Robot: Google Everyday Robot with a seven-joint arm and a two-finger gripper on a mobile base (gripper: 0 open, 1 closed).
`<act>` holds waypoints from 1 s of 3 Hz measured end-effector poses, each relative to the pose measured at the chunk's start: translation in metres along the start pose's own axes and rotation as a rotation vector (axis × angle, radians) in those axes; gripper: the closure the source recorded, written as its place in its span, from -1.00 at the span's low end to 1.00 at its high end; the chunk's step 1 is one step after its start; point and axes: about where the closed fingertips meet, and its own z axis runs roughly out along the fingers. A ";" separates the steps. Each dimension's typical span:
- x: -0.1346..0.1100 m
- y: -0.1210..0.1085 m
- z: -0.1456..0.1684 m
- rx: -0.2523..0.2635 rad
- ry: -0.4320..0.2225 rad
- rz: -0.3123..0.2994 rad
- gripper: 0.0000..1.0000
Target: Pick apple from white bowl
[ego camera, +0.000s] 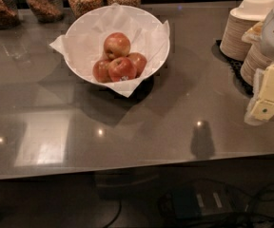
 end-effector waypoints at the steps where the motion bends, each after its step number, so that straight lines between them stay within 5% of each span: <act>1: 0.000 0.000 0.000 0.000 0.000 0.000 -1.00; 3: -0.039 -0.028 0.001 0.046 -0.139 0.029 -1.00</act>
Offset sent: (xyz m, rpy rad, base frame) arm 0.0316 0.0243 0.0114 0.1289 -0.0669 0.0066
